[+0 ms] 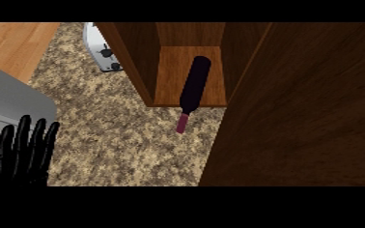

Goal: Pick up the wine, place it into the cabinet and close the cabinet

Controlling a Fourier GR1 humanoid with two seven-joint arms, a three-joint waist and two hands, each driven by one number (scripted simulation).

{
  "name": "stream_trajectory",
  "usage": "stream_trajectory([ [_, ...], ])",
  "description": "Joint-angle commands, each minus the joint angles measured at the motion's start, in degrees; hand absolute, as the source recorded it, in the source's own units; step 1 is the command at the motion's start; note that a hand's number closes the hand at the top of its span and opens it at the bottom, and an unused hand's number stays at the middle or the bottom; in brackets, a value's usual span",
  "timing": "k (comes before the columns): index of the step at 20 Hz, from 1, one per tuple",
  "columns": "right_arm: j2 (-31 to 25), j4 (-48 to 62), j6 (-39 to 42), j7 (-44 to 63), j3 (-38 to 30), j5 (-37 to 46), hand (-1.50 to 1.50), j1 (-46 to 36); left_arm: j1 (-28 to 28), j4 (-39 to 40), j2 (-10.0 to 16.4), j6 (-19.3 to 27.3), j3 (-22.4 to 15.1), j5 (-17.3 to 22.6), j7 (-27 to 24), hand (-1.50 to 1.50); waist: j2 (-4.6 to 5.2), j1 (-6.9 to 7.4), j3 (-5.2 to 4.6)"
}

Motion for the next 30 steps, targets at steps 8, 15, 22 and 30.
stream_trajectory([
  [8, -0.04, -2.63, -11.48, 0.01, 25.02, 12.67, 1.5, -2.81, 4.14, 2.04, 5.72, -9.97, 15.2, 8.26, 2.58, -1.5, -0.31, -0.36, -0.07],
  [15, -0.13, 0.79, -22.95, 0.36, 28.36, 14.76, 1.5, -10.71, 2.32, 5.68, 6.22, -14.32, 17.43, 9.33, 3.33, -1.5, -0.32, -0.42, -0.21],
  [22, -0.28, 6.88, -31.29, -1.4, 28.62, 18.28, 1.5, -21.49, 0.55, 3.96, 7.3, -15.24, 19.58, 12.92, 8.23, -1.5, -0.1, 0.04, -0.15],
  [30, -0.52, 15.09, -37.54, 1.23, 21.46, 14.28, 1.5, -36.38, -1.81, 4.81, 5.53, -17.19, 18.88, 13.54, 9.68, -1.5, 0.4, 1.14, -0.19],
])
